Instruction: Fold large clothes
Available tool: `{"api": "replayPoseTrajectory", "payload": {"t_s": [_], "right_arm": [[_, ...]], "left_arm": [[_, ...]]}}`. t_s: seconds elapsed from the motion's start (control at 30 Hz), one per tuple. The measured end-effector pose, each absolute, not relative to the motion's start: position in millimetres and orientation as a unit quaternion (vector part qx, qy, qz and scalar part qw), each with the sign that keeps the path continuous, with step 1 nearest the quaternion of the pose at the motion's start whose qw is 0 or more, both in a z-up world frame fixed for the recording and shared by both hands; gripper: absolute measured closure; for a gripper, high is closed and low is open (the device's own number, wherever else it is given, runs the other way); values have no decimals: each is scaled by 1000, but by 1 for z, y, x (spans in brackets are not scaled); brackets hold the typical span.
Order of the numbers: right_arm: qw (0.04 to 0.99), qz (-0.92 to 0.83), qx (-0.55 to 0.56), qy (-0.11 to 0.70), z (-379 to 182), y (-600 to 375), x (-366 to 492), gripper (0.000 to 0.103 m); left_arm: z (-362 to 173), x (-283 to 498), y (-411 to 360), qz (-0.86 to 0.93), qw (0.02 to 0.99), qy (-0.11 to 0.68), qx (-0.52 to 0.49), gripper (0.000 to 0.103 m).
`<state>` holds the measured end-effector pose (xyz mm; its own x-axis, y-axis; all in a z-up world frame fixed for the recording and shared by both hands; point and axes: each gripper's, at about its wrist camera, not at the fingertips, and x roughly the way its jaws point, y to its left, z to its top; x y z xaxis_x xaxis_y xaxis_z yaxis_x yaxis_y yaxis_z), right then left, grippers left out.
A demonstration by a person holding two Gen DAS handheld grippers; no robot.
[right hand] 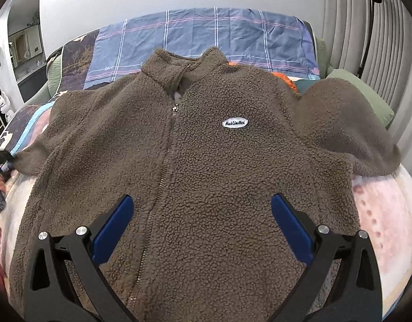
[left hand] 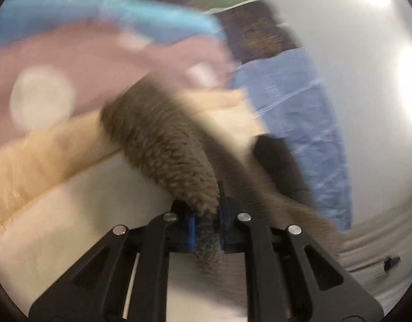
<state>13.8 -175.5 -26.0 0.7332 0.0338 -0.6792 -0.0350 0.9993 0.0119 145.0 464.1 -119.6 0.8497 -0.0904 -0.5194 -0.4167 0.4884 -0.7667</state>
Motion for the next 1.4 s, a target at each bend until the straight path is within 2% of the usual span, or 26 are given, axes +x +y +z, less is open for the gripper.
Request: {"api": "replayPoseTrajectory", "payload": {"t_s": [0.1,0.2,0.3,0.37,0.43,0.5,0.63,0.83,0.93,1.03,1.27,1.3,1.33,1.37,1.4], "right_arm": [[931,13,3,365,-28,-186,19,1],[930,26,43,364,-27,-201,23,1],[929,44,102,353,-22,-223,21,1],[929,41,125,347,-19,-239,18,1],[927,32,136,347,-18,-253,13,1],[926,22,144,349,-20,-265,9,1],[921,11,140,363,-26,-288,2,1],[902,56,151,399,-38,-294,23,1],[891,107,167,408,-37,-281,55,1],[890,151,131,409,-36,-252,99,1],[876,152,105,444,-65,-206,212,1],[871,147,118,453,-71,-204,222,5],[868,142,139,454,-74,-204,228,45],[864,153,154,454,-73,-203,231,73],[860,153,166,459,-67,-203,230,74]], "left_arm": [[-35,150,424,40,877,213,-428,91],[61,164,331,-68,934,189,-295,91],[111,171,229,-179,947,185,-193,88],[120,176,171,-232,941,191,-155,85],[114,184,105,-283,929,211,-115,75],[91,183,50,-303,921,237,-67,24],[29,185,-22,-318,897,307,23,20],[-24,170,-3,-251,896,362,59,18],[-31,153,36,-213,907,360,55,16],[-33,142,76,-181,916,356,30,15],[-34,138,142,-90,930,356,-1,13],[-36,140,152,-77,931,357,-8,13],[-34,141,158,-70,931,357,-13,13],[-32,144,168,-61,932,358,-22,13],[-32,143,173,-57,932,357,-26,13]]}}
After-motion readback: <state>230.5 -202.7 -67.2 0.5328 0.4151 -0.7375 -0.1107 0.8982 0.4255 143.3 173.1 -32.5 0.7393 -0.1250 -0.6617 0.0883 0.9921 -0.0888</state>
